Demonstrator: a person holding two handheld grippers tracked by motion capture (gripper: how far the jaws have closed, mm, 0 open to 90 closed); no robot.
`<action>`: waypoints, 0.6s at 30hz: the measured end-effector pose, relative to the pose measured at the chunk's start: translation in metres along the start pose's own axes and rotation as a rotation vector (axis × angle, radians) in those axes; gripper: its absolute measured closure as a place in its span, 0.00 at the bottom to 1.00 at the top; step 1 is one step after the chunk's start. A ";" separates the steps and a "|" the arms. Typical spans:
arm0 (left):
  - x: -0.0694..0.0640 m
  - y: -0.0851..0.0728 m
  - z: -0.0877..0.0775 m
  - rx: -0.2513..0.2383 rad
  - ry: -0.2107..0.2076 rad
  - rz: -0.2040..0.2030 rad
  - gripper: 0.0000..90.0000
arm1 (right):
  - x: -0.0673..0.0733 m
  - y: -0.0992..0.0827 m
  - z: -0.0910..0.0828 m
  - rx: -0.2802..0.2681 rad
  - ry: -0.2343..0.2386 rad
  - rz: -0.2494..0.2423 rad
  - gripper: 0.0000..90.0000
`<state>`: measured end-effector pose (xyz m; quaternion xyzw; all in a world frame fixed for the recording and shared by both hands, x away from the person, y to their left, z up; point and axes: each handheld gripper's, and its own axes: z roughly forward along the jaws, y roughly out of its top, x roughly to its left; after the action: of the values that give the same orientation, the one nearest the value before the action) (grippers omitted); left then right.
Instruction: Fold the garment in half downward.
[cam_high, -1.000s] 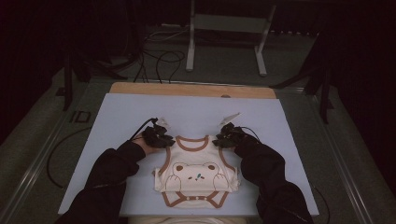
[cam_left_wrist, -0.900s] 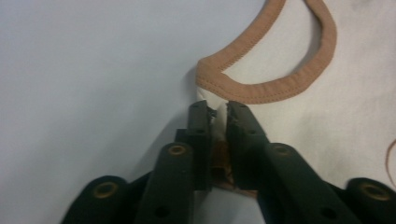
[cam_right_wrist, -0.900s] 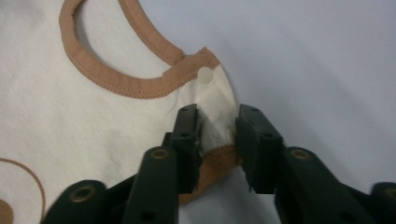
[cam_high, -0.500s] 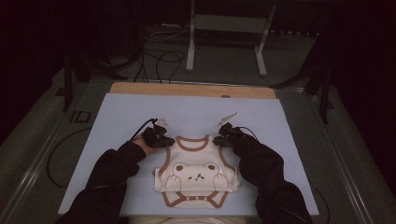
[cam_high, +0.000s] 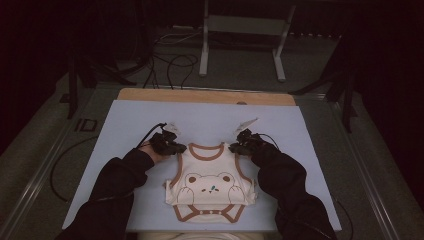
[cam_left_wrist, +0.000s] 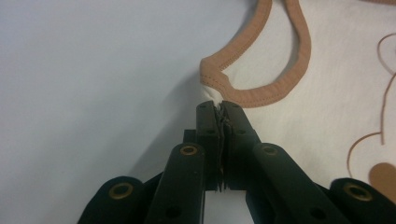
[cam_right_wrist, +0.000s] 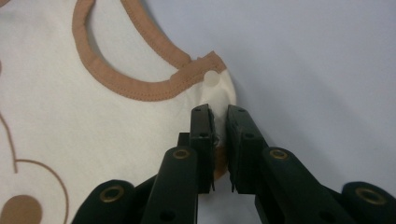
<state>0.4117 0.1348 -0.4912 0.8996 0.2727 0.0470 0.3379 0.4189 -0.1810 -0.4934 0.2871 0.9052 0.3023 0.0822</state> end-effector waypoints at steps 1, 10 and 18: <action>0.000 0.001 -0.002 -0.002 0.001 0.003 0.97 | 0.000 0.001 -0.002 -0.004 -0.005 -0.007 0.91; -0.005 0.013 -0.017 -0.028 0.006 0.039 0.97 | 0.000 0.008 -0.016 -0.032 -0.013 -0.029 0.91; -0.006 0.023 -0.029 -0.054 0.023 0.053 0.97 | 0.000 0.014 -0.029 -0.069 -0.031 -0.033 0.91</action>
<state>0.4091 0.1343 -0.4539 0.8966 0.2511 0.0734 0.3575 0.4164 -0.1867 -0.4619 0.2739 0.8975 0.3274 0.1109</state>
